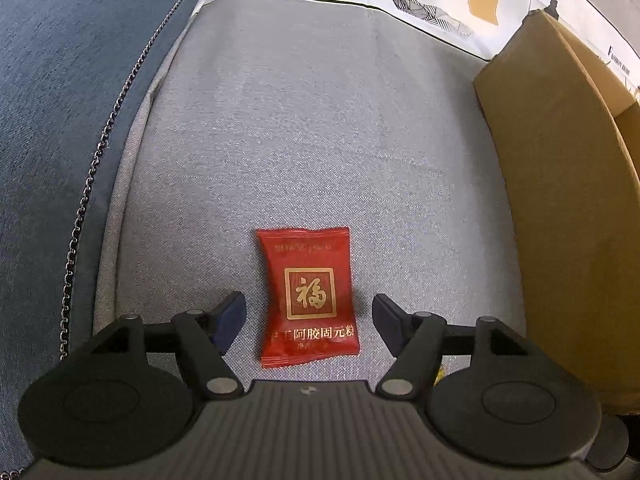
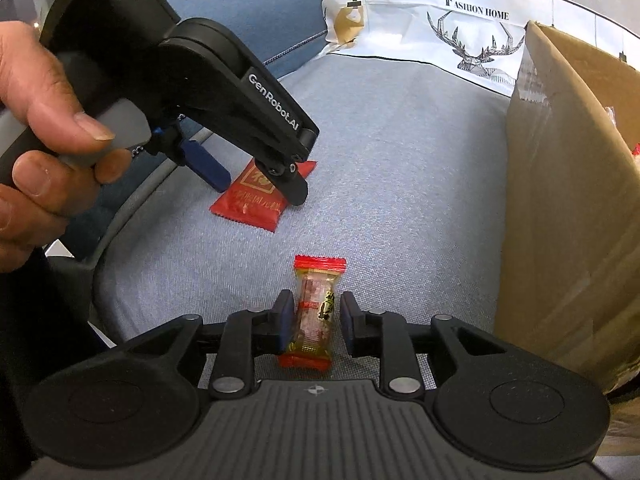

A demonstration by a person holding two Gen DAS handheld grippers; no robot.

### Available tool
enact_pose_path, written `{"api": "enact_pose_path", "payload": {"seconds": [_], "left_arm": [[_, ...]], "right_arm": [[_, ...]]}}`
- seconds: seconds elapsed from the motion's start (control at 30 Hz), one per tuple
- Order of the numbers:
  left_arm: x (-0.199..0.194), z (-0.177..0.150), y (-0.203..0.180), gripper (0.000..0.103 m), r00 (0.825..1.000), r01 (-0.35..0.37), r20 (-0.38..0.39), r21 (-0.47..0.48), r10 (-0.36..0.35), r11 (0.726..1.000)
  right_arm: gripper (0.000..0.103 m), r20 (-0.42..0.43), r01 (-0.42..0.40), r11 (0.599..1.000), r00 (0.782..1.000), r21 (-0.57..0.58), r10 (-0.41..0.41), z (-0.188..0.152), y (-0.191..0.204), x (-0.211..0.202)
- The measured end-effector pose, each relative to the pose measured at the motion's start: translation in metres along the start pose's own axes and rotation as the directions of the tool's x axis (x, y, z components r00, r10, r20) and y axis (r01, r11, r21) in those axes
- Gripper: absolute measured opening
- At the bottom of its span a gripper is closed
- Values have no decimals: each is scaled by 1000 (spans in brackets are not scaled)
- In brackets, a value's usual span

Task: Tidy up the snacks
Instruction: 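Lift both held snacks and carry them over the cardboard box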

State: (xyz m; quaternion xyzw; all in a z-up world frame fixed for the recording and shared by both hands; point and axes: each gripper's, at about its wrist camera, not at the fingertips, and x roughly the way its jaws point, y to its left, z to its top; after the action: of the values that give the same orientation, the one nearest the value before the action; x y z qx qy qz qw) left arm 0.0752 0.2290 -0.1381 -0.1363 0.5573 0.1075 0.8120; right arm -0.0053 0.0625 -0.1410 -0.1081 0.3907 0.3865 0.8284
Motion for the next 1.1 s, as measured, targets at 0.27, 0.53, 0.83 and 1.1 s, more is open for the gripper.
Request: {"api": "enact_pose_path", "payload": {"seconds": [0.27,0.53,0.83,1.1], "left_arm": [[-1,-1,3,74,1000,2,1,-2,-2,1000],[-2,-2,4,74,1000,-3,2,-2,3,1000],[-3,-5,-5,65,999,-53,11,54,52,997],[-10,-4,-6,48,996,-72,49,54,69,996]], "right_arm": [[27,1,7,1000,1000,-13,-7,-1,3,1],[27,1,11,1000,1000,-24,-11,-1,4,1],[22,4,27,998,1000,-65,-27,-2,9,0],[18,40,55,995,998,-82,-52,-3,9,-7]]}}
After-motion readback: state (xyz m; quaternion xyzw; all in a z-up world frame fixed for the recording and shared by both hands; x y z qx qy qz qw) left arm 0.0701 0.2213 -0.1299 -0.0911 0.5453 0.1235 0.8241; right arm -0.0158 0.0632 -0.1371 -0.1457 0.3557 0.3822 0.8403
